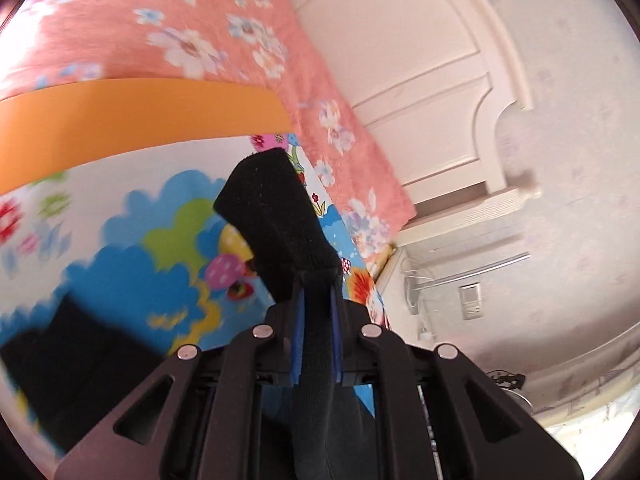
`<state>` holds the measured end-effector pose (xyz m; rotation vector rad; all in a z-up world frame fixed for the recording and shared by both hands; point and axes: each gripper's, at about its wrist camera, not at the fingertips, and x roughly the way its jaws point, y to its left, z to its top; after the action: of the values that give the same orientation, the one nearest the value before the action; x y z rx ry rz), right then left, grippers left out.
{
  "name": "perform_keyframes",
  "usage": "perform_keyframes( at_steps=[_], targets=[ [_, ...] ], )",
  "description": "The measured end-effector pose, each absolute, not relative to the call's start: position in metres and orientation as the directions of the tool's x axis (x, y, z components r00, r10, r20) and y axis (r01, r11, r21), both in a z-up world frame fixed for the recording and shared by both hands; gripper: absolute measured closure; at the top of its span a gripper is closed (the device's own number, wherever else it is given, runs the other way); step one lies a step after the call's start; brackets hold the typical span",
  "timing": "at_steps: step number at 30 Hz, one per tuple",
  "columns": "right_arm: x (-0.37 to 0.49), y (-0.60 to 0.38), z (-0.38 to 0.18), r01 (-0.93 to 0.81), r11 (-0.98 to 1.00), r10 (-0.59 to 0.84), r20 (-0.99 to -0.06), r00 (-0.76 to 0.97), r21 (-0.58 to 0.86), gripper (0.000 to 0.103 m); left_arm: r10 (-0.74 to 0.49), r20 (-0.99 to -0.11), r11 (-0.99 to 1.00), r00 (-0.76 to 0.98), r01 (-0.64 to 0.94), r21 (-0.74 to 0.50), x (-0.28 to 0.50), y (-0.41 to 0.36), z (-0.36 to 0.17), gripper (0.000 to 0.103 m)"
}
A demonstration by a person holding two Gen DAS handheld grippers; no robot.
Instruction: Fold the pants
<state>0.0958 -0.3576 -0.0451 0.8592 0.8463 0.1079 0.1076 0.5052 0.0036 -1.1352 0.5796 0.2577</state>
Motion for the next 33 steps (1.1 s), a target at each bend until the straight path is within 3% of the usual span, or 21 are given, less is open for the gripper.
perform_keyframes(
  at_steps=[4,7,9,10,11,14,17,18,21,22,26,33],
  targets=[
    [0.092,-0.370,-0.067,0.258,0.717,0.391,-0.680,0.621,0.647,0.082,-0.012,-0.623,0.373,0.783,-0.574,-0.729,-0.008,0.484,-0.034,0.092],
    [0.097,-0.358,-0.090,0.245,0.810,0.338,-0.765,0.548,0.533,0.082,-0.050,-0.673,0.322,0.738,-0.626,-0.711,-0.048,0.481,-0.097,0.090],
    [0.099,-0.352,-0.097,0.236,0.846,0.298,-0.791,0.535,0.478,0.078,-0.083,-0.652,0.305,0.753,-0.604,-0.736,-0.060,0.483,-0.122,0.081],
    [0.099,-0.352,-0.100,0.245,0.851,0.283,-0.798,0.532,0.465,0.077,-0.075,-0.636,0.288,0.768,-0.594,-0.752,-0.068,0.484,-0.129,0.070],
    [0.098,-0.353,-0.101,0.255,0.844,0.284,-0.796,0.534,0.472,0.074,-0.078,-0.603,0.271,0.794,-0.565,-0.779,-0.073,0.486,-0.133,0.061],
    [0.096,-0.357,-0.105,0.265,0.826,0.296,-0.783,0.547,0.497,0.066,-0.074,-0.569,0.246,0.819,-0.538,-0.806,-0.078,0.495,-0.136,0.060],
    [0.095,-0.357,-0.108,0.254,0.803,0.329,-0.756,0.566,0.540,0.046,-0.107,-0.549,0.209,0.829,-0.521,-0.828,-0.065,0.508,-0.139,0.059],
    [0.096,-0.355,-0.108,0.249,0.805,0.327,-0.752,0.573,0.539,0.044,-0.112,-0.553,0.215,0.826,-0.523,-0.825,-0.060,0.510,-0.139,0.059],
    [0.098,-0.353,-0.108,0.249,0.817,0.300,-0.752,0.587,0.520,0.050,-0.127,-0.584,0.211,0.802,-0.553,-0.806,-0.048,0.515,-0.145,0.065],
    [0.098,-0.355,-0.108,0.256,0.813,0.300,-0.753,0.586,0.522,0.051,-0.137,-0.577,0.222,0.805,-0.543,-0.810,-0.043,0.515,-0.145,0.074],
    [0.096,-0.361,-0.106,0.246,0.804,0.323,-0.745,0.583,0.541,0.061,-0.134,-0.605,0.286,0.785,-0.554,-0.782,-0.030,0.516,-0.134,0.082],
    [0.094,-0.370,-0.110,0.231,0.790,0.363,-0.737,0.570,0.567,0.077,-0.126,-0.624,0.316,0.771,-0.565,-0.762,-0.021,0.518,-0.120,0.085]
  ],
)
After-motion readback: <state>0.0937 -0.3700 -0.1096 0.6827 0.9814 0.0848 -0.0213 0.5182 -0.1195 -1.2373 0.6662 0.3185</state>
